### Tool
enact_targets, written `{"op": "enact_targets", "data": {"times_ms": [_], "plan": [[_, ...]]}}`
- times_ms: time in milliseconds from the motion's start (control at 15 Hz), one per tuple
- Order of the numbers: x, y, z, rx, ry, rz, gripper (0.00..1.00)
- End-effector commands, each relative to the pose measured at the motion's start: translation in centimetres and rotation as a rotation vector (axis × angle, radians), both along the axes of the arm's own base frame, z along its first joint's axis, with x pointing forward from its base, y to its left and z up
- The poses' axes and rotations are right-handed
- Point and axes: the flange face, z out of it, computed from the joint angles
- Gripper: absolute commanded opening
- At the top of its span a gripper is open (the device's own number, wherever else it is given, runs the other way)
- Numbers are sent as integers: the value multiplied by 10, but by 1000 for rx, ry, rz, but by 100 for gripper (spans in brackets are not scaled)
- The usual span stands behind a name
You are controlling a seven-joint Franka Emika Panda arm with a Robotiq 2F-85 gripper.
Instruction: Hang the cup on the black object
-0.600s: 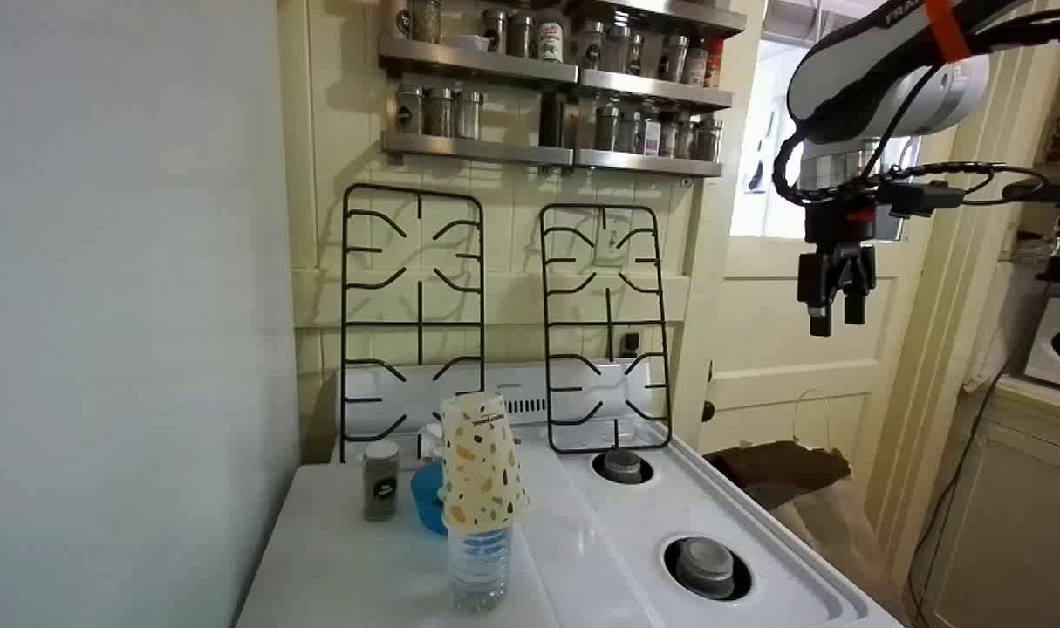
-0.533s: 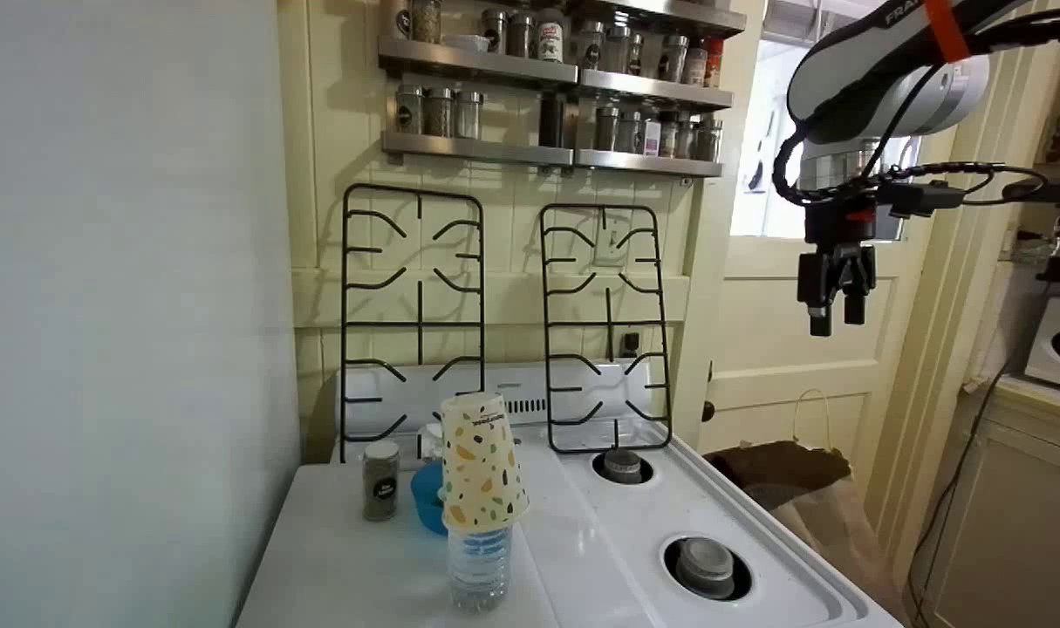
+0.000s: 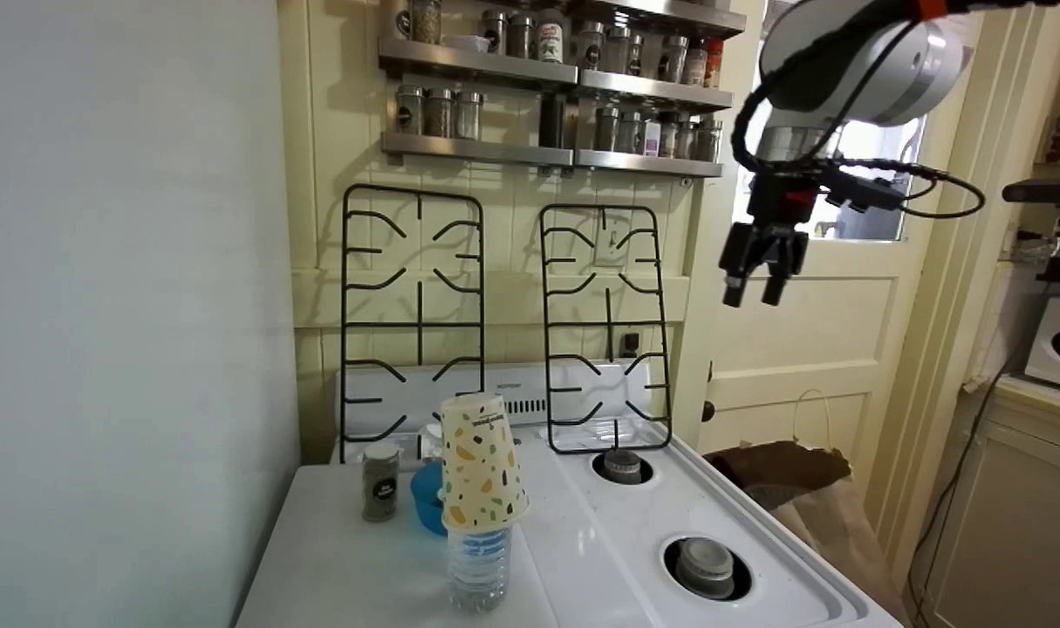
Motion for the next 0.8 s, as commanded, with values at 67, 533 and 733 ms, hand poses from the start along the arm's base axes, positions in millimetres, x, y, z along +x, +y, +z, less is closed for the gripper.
{"op": "enact_targets", "data": {"times_ms": [67, 533, 733], "plan": [[-8, 126, 35, 149, -140, 157, 100], [-69, 235, 28, 264, -101, 560, 100], [-59, 239, 32, 230, -95, 538, 100]]}}
